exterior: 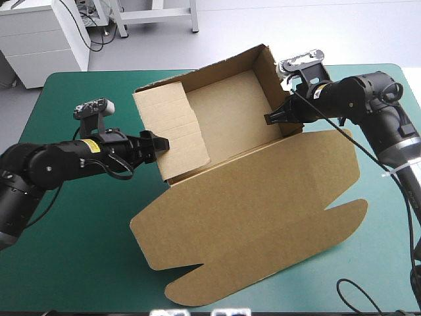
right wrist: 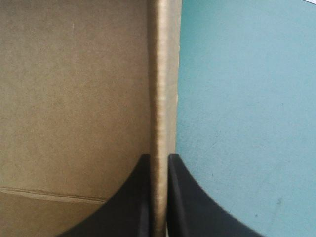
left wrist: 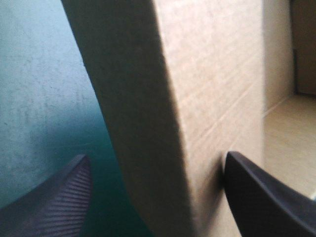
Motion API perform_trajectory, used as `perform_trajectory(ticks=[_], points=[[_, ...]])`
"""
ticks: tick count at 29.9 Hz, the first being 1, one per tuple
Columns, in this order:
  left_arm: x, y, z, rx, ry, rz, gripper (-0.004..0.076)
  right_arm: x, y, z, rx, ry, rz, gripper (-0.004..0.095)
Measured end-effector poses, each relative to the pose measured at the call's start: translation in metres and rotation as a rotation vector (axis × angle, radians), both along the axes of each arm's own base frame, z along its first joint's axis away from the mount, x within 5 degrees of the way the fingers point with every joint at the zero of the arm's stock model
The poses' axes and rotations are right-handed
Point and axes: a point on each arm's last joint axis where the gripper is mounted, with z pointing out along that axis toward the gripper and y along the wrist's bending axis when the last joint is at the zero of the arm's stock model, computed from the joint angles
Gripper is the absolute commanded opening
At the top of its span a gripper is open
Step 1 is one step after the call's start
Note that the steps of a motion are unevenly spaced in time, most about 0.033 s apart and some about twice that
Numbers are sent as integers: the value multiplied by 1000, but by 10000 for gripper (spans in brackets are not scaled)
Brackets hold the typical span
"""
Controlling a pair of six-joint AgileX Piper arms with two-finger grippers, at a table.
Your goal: Fold the box
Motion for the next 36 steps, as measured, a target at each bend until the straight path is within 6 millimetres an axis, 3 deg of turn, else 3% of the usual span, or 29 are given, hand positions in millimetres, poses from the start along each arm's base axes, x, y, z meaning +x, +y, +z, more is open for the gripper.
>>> perform_trajectory(ticks=[10,27,29,31,34,36], points=[[17,-41,-33,150,67,107,529,-8,24,2,-33,-48,49,1],[21,-41,-31,45,89,244,519,-8,26,2,-65,-71,23,1],[19,-39,-29,34,84,248,452,-8,26,2,-61,-69,20,1],[17,-38,-27,31,80,252,328,-8,26,2,-59,-68,18,1],[16,-36,-28,48,92,259,17,-8,25,2,-69,-73,16,1],[16,-35,-29,66,101,267,-1,-7,25,2,-79,-76,13,1]])
